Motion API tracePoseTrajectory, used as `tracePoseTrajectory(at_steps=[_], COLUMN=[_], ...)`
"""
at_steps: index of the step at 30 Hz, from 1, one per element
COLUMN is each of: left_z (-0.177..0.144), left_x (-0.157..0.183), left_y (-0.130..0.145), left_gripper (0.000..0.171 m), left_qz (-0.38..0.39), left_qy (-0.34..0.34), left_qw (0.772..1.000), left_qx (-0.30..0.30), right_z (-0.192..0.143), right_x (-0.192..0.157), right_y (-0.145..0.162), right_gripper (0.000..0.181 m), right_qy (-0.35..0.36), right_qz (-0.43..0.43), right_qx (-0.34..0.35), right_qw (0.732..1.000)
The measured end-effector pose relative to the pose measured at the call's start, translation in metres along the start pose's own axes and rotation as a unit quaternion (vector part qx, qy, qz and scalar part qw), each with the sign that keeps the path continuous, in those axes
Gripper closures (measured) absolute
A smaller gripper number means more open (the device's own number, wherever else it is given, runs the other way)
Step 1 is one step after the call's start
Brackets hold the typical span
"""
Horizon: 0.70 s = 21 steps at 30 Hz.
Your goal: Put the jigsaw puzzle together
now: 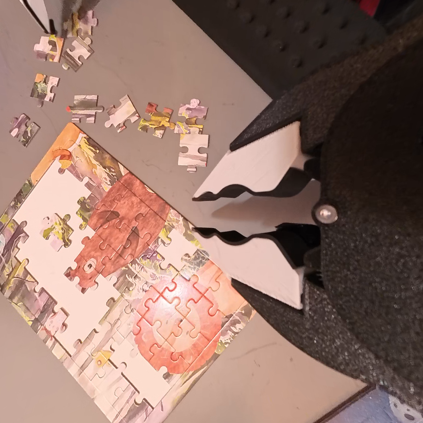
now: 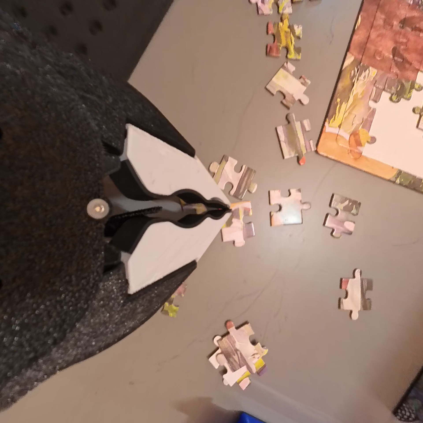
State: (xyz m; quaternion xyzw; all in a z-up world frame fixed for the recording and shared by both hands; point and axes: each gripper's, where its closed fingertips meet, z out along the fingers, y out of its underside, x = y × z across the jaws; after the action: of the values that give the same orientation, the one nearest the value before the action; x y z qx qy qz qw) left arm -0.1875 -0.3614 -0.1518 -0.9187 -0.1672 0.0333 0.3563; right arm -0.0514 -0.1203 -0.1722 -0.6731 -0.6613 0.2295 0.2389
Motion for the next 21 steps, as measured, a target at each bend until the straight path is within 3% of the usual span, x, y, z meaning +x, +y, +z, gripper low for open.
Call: tracePoseTrajectory(at_steps=[5,8,10,13,21], left_z=[-0.002,-0.003,-0.004,-0.005,0.001], left_x=[0.004,0.004,0.003,0.002,0.002], left_y=[0.004,0.005,0.005,0.005,0.000], left_gripper=[0.149,0.149,0.149,0.149,0.149], left_qz=[0.006,0.010,0.012,0.012,0.020], left_qy=[0.003,0.001,0.000,-0.002,0.002], left_qw=[1.000,1.000,1.000,1.000,1.000], left_qx=[0.002,0.003,0.004,0.005,-0.001], right_z=[-0.006,-0.001,-0.002,0.000,0.011], right_x=[-0.047,-0.030,-0.009,0.014,0.014], right_y=[-0.009,-0.007,-0.009,0.000,0.006], right_gripper=[0.181,0.177,0.150,0.141,0.140], right_qy=[-0.097,-0.041,-0.008,0.023,-0.004], right_qz=[-0.037,-0.028,0.015,0.053,0.012], right_qx=[0.011,0.009,0.021,-0.002,-0.057], right_qw=[0.995,0.999,1.000,0.998,0.998])
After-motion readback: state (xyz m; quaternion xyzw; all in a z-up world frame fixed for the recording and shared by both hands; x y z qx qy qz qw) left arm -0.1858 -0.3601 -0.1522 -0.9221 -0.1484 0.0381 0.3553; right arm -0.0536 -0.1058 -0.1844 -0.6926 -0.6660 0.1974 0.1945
